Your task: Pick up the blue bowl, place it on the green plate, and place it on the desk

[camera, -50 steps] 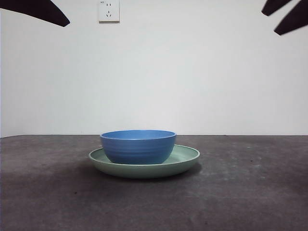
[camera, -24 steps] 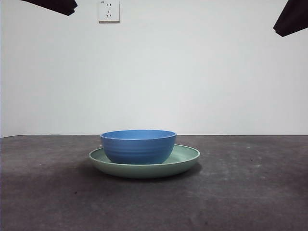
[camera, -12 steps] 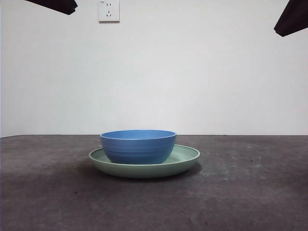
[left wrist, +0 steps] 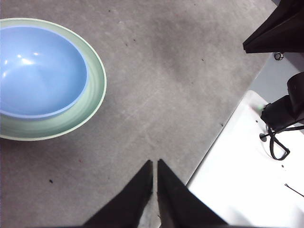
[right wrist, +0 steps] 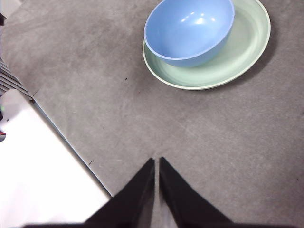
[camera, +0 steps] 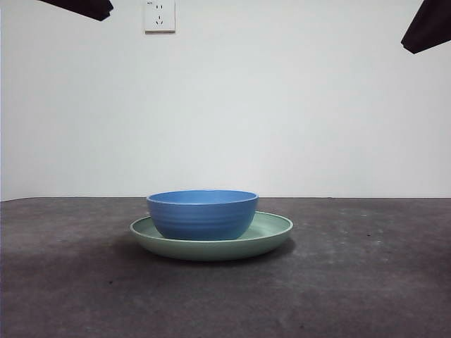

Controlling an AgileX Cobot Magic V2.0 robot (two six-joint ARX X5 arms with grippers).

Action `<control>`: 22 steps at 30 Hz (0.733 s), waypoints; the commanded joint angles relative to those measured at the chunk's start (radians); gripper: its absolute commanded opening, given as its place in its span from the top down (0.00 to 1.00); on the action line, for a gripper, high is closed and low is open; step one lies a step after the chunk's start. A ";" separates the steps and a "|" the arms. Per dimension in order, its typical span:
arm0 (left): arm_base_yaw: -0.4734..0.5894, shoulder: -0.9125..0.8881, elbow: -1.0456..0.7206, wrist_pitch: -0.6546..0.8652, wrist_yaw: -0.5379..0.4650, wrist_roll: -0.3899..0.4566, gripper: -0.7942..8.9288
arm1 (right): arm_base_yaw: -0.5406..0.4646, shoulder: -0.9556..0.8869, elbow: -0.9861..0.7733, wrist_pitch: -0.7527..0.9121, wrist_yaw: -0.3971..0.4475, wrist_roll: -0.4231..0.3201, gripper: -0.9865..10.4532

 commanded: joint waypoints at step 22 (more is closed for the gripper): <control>0.584 -0.616 -0.466 0.705 -0.322 0.179 0.90 | 0.008 0.006 0.006 0.010 0.001 -0.004 0.91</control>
